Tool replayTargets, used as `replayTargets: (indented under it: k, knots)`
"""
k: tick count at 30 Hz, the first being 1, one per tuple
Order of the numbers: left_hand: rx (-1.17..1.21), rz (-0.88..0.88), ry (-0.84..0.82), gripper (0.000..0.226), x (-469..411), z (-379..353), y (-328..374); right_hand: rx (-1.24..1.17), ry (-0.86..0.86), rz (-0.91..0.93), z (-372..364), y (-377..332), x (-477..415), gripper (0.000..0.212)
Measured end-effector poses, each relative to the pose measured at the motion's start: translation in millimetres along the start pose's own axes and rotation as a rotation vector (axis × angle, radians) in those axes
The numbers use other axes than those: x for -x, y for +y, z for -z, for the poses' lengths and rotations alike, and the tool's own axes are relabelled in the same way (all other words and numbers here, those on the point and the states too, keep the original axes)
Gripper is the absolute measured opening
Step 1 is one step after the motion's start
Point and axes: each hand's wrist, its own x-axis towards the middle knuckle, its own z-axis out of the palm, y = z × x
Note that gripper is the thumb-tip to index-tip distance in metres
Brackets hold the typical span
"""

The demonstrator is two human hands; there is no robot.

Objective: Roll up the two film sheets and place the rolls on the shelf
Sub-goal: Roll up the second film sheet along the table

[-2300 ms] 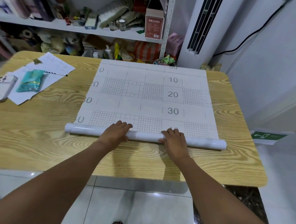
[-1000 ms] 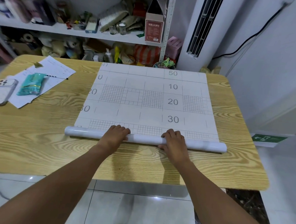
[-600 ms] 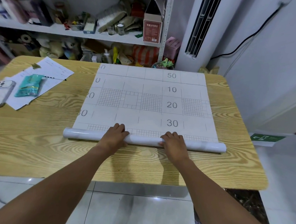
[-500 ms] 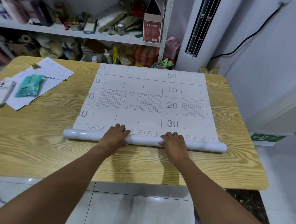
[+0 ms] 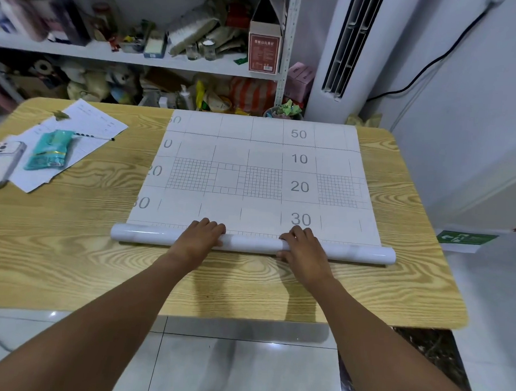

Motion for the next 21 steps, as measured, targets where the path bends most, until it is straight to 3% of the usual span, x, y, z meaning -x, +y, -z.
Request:
replayTargets:
  k: [9,16,21]
  knots:
    - [0.079,0.053,-0.120,0.047,-0.7,8.5,2.0,0.007,-0.020,0.021,0.1,-0.3,1.9,0.030]
    - [0.000,0.064,-0.200,0.051,-2.9,16.6,7.2,-0.006,0.058,-0.024,-0.1,-6.0,4.6,0.033]
    - [0.095,0.114,-0.153,0.049,0.4,19.7,10.3,0.047,0.087,-0.046,0.3,-5.4,7.8,0.032]
